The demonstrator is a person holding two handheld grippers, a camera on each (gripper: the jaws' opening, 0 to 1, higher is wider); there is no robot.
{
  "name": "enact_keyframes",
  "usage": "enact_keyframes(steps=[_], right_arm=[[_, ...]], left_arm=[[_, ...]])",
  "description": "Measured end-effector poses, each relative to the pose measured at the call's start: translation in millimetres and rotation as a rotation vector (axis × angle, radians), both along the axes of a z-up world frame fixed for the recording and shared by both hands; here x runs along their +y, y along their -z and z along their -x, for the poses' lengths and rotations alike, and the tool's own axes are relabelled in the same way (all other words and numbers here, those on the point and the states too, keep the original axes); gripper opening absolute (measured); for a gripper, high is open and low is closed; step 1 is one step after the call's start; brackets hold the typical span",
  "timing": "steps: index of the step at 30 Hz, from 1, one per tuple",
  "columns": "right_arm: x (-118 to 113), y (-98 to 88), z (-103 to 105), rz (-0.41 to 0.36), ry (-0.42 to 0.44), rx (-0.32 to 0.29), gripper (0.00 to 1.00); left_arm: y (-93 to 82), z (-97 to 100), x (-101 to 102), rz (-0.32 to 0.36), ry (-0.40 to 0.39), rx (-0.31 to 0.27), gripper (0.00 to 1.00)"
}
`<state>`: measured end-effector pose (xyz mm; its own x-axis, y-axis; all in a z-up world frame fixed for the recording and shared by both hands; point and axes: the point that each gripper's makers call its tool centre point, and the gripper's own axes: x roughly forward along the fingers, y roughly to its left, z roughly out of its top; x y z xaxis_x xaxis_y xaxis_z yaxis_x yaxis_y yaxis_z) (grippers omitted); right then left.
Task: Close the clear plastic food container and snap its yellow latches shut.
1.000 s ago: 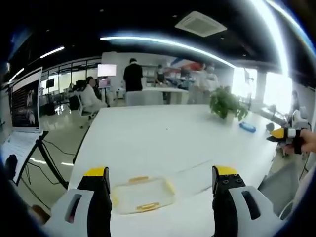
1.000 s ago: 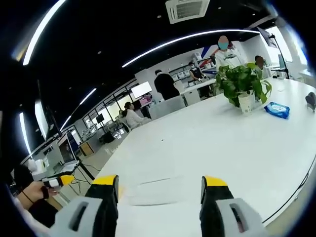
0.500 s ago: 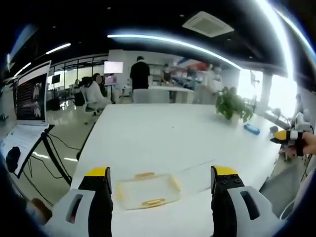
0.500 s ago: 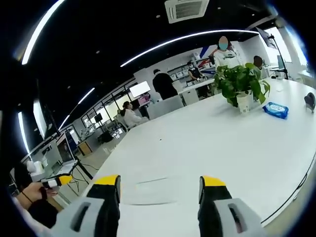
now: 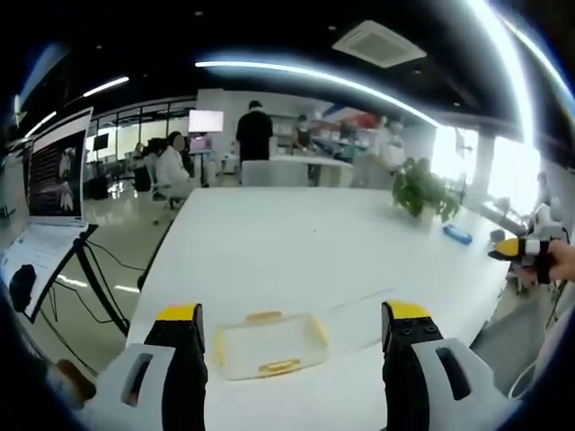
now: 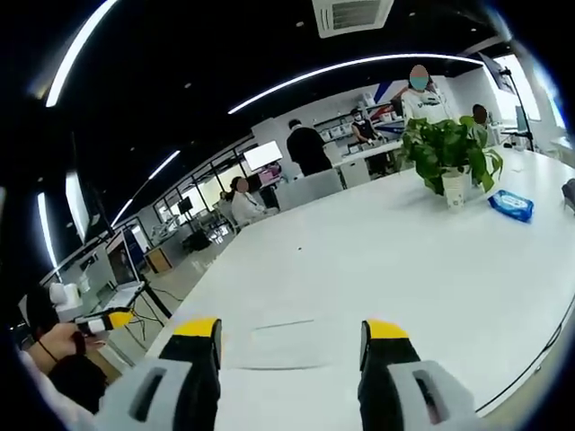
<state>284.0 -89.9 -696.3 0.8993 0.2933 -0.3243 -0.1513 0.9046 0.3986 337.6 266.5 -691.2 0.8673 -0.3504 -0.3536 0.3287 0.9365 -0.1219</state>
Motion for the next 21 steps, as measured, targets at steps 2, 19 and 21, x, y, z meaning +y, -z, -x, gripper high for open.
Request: enact_keyframes(steps=[2, 19, 21], right_arm=[[-0.1, -0.3, -0.4, -0.001, -0.001, -0.002, 0.61], [25.5, 7.9, -5.1, -0.005, -0.060, 0.015, 0.59], [35.1, 12.6, -2.6, 0.012, -0.105, 0.028, 0.59]], left_arm=[[0.7, 0.0, 0.7, 0.000, 0.001, 0.003, 0.79], [9.8, -1.3, 5.2, -0.011, 0.011, 0.028, 0.79], [11.7, -1.5, 5.4, -0.013, 0.013, 0.032, 0.79]])
